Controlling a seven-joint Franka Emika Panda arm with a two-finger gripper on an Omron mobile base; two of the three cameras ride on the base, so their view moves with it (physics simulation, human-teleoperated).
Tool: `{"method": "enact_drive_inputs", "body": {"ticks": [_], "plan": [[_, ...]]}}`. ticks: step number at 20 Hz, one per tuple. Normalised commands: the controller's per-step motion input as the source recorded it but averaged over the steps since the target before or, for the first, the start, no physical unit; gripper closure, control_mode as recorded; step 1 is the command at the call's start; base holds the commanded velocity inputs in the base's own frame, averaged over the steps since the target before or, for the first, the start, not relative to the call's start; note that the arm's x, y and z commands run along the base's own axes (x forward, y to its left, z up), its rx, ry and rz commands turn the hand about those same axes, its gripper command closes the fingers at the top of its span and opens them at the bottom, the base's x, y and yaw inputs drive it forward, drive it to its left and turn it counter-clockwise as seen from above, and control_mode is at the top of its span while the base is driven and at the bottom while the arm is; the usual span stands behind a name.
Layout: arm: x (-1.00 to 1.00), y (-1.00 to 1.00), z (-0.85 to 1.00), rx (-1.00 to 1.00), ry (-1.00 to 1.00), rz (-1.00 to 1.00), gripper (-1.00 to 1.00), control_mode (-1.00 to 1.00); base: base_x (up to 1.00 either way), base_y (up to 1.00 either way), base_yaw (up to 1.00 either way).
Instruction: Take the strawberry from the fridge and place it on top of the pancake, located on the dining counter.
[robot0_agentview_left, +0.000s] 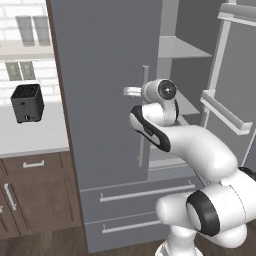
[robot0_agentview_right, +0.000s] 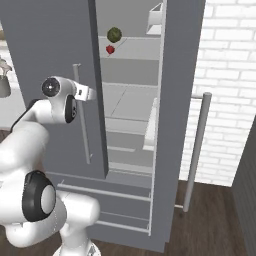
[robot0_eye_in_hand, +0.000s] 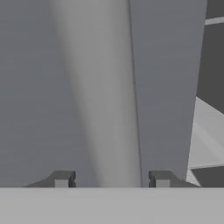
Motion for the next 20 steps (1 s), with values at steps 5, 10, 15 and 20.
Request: {"method": "enact_drive_inputs", "body": {"ticks": [5,10,15,20], "plan": [[0.01,0.21,0.00,0.00,0.04,0.00,1.00,-1.00,0.00,0.00,0.00],[-0.75,0.36,-0.02,0.00,-0.01,0.00,1.00,-1.00,0.00,0.00,0.00],[-1.00,0.37,-0.03,0.00,-0.02,0.00,1.00,-1.00,0.00,0.00,0.00],[-0.89,0.50,0.00,0.02,0.00,0.00,1.00,-1.00,0.00,0.00,0.00]]}}
